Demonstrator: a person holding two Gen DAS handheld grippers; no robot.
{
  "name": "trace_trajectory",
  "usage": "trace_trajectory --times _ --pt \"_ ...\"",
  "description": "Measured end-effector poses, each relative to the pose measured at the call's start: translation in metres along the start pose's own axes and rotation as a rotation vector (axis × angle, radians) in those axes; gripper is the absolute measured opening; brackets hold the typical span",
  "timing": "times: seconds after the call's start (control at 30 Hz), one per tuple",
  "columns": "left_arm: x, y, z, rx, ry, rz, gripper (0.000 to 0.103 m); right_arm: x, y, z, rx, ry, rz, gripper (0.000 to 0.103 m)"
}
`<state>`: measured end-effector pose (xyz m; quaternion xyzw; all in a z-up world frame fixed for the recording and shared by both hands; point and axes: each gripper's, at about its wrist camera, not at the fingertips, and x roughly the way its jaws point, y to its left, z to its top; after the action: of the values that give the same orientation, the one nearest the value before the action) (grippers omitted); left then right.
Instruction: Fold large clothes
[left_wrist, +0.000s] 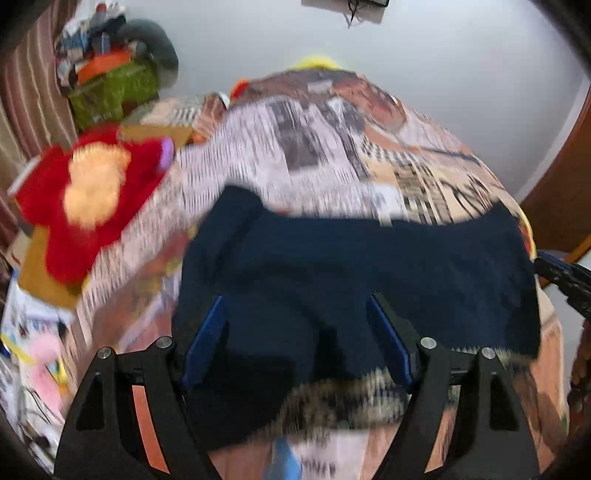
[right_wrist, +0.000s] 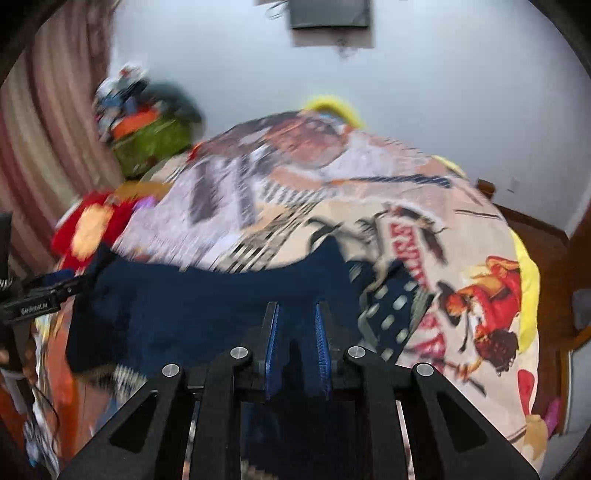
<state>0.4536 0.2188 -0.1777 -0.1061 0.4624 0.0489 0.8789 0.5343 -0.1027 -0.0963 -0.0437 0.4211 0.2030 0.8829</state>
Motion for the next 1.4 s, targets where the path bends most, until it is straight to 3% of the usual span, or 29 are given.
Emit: trace_trajectory --times 0.2,0.27,0.33,0.53,0.7,0.93,1.17,1.2,1.27,1.3,1.4 --pt "-0.001 0.025 -0.064 -0.17 0.113 -0.103 0.078 0.005 0.044 -0.046 -0.136 0.144 0.096 0.015" --pt "0.004 0.031 -0.083 -0.219 0.149 -0.122 0.078 0.018 0.054 -0.062 -0.191 0.211 0.059 0.015" --pt "0.01 0.036 -0.101 -0.265 0.184 -0.137 0.078 0.036 0.062 -0.081 -0.263 0.284 -0.03 0.015" --pt "0.033 0.05 -0.138 -0.446 0.232 -0.175 0.078 0.037 0.066 -0.104 -0.315 0.257 -0.112 0.015" --pt "0.043 0.046 -0.132 -0.503 0.187 -0.253 0.078 0.032 0.062 -0.106 -0.297 0.258 -0.125 0.015" --pt "0.08 0.045 -0.112 -0.646 0.14 -0.405 0.078 0.029 0.045 -0.108 -0.224 0.255 -0.07 0.015" --pt "0.1 0.039 -0.089 -0.812 0.054 -0.43 0.077 0.031 0.034 -0.109 -0.173 0.249 -0.021 0.015" --pt "0.101 0.036 -0.086 -0.819 0.047 -0.417 0.074 0.031 0.033 -0.109 -0.169 0.247 -0.017 0.015" --pt "0.099 0.031 -0.079 -0.802 0.045 -0.351 0.048 0.03 0.032 -0.111 -0.164 0.244 -0.011 0.015" --pt "0.095 0.028 -0.077 -0.783 0.042 -0.325 0.043 0.029 0.03 -0.111 -0.159 0.244 -0.007 0.015" --pt "0.076 0.023 -0.077 -0.743 -0.007 -0.326 0.019 0.024 0.024 -0.11 -0.13 0.25 0.012 0.015"
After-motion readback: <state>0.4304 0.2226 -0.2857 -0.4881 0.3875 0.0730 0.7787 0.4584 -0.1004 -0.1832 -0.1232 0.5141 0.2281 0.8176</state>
